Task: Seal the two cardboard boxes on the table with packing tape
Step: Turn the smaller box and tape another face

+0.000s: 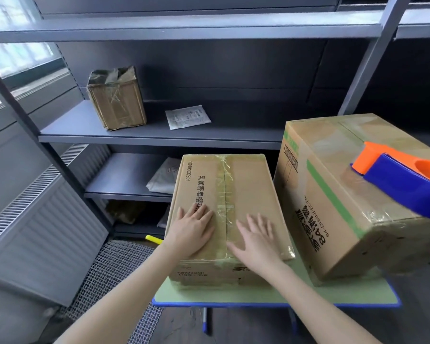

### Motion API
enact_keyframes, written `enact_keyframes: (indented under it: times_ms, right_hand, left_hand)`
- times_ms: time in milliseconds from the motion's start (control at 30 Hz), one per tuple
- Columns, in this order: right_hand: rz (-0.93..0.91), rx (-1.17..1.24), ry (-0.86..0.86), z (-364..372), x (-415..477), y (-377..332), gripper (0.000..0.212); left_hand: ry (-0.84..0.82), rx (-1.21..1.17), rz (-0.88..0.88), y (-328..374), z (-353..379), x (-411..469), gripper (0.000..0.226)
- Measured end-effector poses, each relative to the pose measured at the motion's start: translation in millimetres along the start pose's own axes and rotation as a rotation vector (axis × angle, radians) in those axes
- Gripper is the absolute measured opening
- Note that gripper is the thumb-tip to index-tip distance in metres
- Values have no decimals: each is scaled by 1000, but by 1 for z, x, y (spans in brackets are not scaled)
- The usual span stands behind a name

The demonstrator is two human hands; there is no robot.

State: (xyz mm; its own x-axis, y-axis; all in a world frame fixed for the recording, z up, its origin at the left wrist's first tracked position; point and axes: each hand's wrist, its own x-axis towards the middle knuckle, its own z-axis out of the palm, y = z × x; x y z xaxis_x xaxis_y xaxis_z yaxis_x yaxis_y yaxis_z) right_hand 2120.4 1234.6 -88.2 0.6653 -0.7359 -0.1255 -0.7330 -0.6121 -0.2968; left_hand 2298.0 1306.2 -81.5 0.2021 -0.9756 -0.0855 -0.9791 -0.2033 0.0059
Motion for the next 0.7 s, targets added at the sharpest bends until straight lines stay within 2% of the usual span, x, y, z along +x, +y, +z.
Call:
enact_keyframes:
  times_ms: [133, 233, 467, 700]
  right_hand:
    - [-127, -62, -24, 16, -4, -40, 96]
    - [-129, -102, -36, 23, -5, -58, 112]
    - [-258, -220, 2, 23, -9, -30, 104]
    - [-380, -299, -70, 1, -16, 30, 101]
  left_hand:
    - [38, 107, 38, 2, 1, -2, 53]
    - [35, 112, 58, -1, -1, -1, 52]
    - [71, 70, 57, 3, 5, -12, 52]
    - [95, -67, 130, 30, 9, -22, 55]
